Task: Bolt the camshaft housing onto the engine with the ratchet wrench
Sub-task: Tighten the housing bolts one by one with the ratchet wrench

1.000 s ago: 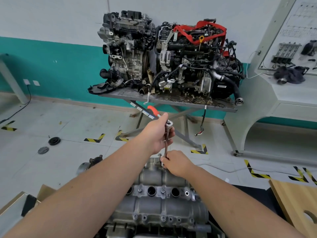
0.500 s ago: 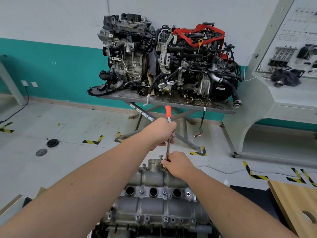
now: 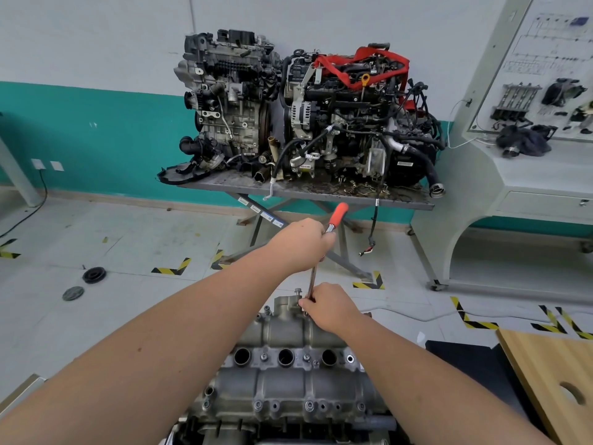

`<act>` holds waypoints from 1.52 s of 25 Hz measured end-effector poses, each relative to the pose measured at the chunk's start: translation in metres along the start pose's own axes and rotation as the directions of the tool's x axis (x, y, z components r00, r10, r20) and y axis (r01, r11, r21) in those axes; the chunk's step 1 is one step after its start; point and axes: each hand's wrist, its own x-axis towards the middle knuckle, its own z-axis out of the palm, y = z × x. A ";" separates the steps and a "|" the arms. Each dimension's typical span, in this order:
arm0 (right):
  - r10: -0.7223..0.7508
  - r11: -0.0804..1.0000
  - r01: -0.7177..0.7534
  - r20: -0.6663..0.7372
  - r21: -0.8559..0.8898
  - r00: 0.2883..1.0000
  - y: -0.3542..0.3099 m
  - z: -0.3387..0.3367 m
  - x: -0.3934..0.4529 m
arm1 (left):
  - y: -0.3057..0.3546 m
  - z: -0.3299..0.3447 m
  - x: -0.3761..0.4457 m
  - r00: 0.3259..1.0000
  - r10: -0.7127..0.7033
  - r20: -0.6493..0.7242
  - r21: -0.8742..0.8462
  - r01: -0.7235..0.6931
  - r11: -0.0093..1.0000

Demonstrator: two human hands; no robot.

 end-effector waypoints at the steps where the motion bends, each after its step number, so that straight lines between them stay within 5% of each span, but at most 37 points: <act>1: -0.001 1.000 0.001 -0.003 -0.005 1.000 0.000 0.000 0.000 | -0.001 0.000 -0.001 1.000 -0.010 -0.003 -0.026 0.010 1.000; 16: -0.025 0.999 0.026 0.011 -0.047 1.000 -0.005 -0.003 -0.001 | -0.007 0.003 -0.003 0.996 -0.070 -0.058 -0.207 0.057 0.977; 26: -0.005 1.000 0.006 0.022 -0.013 1.000 -0.005 -0.002 0.006 | -0.022 0.003 -0.007 0.947 0.197 -0.255 0.039 -0.193 0.980; 33: 0.016 1.000 -0.016 0.027 0.020 1.000 -0.005 -0.002 0.012 | -0.026 0.004 -0.005 0.899 0.319 -0.300 0.376 -0.196 0.906; 38: 0.020 1.000 -0.020 0.035 0.013 0.999 -0.006 -0.003 0.012 | -0.020 0.003 -0.003 0.911 0.306 -0.277 0.327 -0.211 0.921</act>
